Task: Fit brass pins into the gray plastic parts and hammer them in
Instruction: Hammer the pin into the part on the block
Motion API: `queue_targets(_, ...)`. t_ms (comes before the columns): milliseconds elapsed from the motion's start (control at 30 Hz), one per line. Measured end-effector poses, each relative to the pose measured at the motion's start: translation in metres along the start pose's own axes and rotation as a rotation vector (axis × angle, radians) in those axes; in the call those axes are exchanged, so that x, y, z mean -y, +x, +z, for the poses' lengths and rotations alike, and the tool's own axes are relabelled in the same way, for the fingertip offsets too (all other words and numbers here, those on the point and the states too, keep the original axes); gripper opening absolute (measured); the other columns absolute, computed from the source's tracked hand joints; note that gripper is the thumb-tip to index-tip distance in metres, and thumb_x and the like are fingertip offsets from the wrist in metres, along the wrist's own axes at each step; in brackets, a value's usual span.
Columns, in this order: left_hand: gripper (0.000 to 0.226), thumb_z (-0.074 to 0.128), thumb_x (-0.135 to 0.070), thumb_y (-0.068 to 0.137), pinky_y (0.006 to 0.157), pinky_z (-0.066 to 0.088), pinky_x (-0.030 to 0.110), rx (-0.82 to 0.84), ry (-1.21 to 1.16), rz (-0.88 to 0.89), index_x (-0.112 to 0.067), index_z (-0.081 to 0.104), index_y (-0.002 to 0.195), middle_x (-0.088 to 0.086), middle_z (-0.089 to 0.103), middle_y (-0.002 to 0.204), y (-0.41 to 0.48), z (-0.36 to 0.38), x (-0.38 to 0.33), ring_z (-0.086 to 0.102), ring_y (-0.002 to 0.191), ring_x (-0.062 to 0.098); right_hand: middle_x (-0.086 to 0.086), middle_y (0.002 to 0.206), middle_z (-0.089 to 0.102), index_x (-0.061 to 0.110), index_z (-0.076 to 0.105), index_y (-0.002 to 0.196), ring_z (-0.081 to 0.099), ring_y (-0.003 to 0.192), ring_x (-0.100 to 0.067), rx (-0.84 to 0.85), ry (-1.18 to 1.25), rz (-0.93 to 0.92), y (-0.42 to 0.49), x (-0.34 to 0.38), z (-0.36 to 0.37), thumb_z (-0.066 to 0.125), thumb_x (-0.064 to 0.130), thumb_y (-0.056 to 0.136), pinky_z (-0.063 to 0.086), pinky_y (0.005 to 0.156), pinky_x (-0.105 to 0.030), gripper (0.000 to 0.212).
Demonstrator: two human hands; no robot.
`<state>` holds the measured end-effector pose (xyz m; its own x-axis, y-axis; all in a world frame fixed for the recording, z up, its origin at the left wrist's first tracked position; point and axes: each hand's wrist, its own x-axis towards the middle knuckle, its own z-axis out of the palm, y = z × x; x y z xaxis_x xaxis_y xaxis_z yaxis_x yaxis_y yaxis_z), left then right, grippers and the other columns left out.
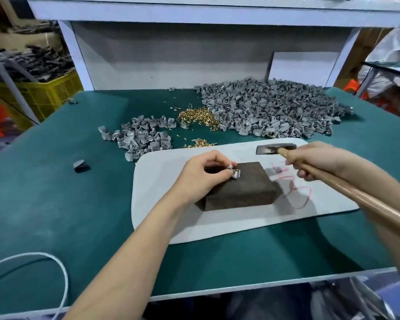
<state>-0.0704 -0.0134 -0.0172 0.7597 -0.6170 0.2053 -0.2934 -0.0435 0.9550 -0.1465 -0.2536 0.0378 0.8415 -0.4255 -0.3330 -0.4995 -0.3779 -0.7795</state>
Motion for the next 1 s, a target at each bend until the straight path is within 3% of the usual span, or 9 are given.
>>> queue_targets(100, 0.017, 0.072, -0.010, 0.081, 0.092, 0.039, 0.013, 0.010, 0.087, -0.015, -0.023, 0.064, 0.073, -0.007, 0.066, 0.115, 0.000, -0.002, 0.000, 0.059, 0.106, -0.002, -0.006, 0.056, 0.050, 0.008, 0.051, 0.076, 0.045, 0.033, -0.013, -0.051, 0.053, -0.157, -0.028, 0.017, -0.002, 0.060, 0.002, 0.083, 0.034, 0.033, -0.018, 0.013)
queue_targets(167, 0.015, 0.073, -0.013, 0.080, 0.094, 0.034, 0.008, 0.003, 0.125, -0.006, -0.024, 0.067, 0.074, -0.009, 0.062, 0.120, 0.001, -0.004, 0.000, 0.055, 0.111, -0.004, -0.012, 0.067, 0.061, 0.009, 0.053, 0.083, 0.044, 0.033, -0.014, 0.056, 0.172, -0.226, -0.046, 0.032, -0.001, 0.057, 0.002, 0.084, 0.034, 0.033, -0.020, 0.008)
queue_targets(233, 0.011, 0.074, -0.011, 0.079, 0.096, 0.034, 0.010, 0.002, 0.142, 0.003, -0.021, 0.069, 0.076, -0.009, 0.062, 0.121, 0.001, -0.006, 0.000, 0.054, 0.111, -0.004, -0.010, 0.060, 0.058, 0.007, 0.054, 0.083, 0.042, 0.032, -0.014, 0.197, 0.212, -0.224, -0.059, 0.045, 0.006, 0.054, 0.013, 0.089, 0.034, 0.033, -0.019, 0.008)
queue_targets(333, 0.014, 0.073, -0.009, 0.079, 0.096, 0.036, 0.016, -0.007, 0.139, 0.008, -0.021, 0.069, 0.074, -0.009, 0.063, 0.114, 0.002, -0.005, 0.000, 0.056, 0.105, -0.006, -0.004, 0.047, 0.045, 0.001, 0.052, 0.087, 0.037, 0.028, -0.014, 0.195, 0.055, -0.219, -0.067, 0.053, 0.025, 0.051, 0.016, 0.094, 0.031, 0.032, -0.017, 0.018)
queue_targets(467, 0.024, 0.070, -0.001, 0.079, 0.102, 0.041, 0.030, -0.008, 0.123, 0.015, -0.022, 0.065, 0.068, 0.002, 0.064, 0.118, 0.003, -0.004, -0.001, 0.059, 0.110, 0.011, -0.008, 0.053, 0.061, 0.001, 0.051, 0.081, 0.054, 0.035, -0.018, 0.130, -0.132, -0.378, -0.077, 0.055, 0.043, 0.056, 0.007, 0.092, 0.039, 0.032, -0.022, 0.014)
queue_targets(533, 0.030, 0.070, 0.000, 0.079, 0.102, 0.042, 0.031, -0.003, 0.131, 0.018, -0.025, 0.061, 0.065, 0.004, 0.064, 0.119, 0.003, -0.004, -0.002, 0.059, 0.110, 0.014, -0.007, 0.052, 0.061, 0.000, 0.052, 0.083, 0.051, 0.033, -0.016, 0.128, -0.200, -0.414, -0.079, 0.055, 0.049, 0.058, 0.007, 0.090, 0.038, 0.032, -0.022, 0.012)
queue_targets(733, 0.006, 0.069, -0.001, 0.081, 0.097, 0.044, 0.022, 0.004, 0.141, 0.002, -0.007, 0.070, 0.081, 0.001, 0.065, 0.112, 0.004, -0.004, 0.002, 0.060, 0.107, 0.011, -0.011, 0.051, 0.045, 0.001, 0.048, 0.077, 0.041, 0.030, -0.018, -0.100, -0.282, -0.411, -0.068, 0.052, 0.058, 0.054, 0.019, 0.092, 0.033, 0.032, -0.023, 0.024)
queue_targets(867, 0.007, 0.068, 0.001, 0.081, 0.087, 0.046, 0.013, 0.002, 0.088, -0.022, -0.005, 0.068, 0.080, 0.002, 0.065, 0.109, 0.004, -0.003, 0.002, 0.061, 0.098, 0.009, 0.001, 0.037, 0.037, 0.003, 0.054, 0.077, 0.034, 0.025, -0.014, -0.017, -0.193, -0.306, -0.064, 0.056, 0.057, 0.038, 0.032, 0.100, 0.028, 0.031, -0.017, 0.040)
queue_targets(1000, 0.013, 0.067, 0.002, 0.082, 0.085, 0.047, 0.012, 0.014, 0.045, -0.044, -0.009, 0.067, 0.077, 0.003, 0.065, 0.107, 0.004, -0.002, 0.000, 0.061, 0.093, 0.006, -0.004, 0.046, 0.041, 0.007, 0.055, 0.074, 0.035, 0.028, -0.015, 0.077, 0.095, -0.208, -0.065, 0.063, 0.046, 0.039, 0.023, 0.093, 0.027, 0.034, -0.014, 0.029)
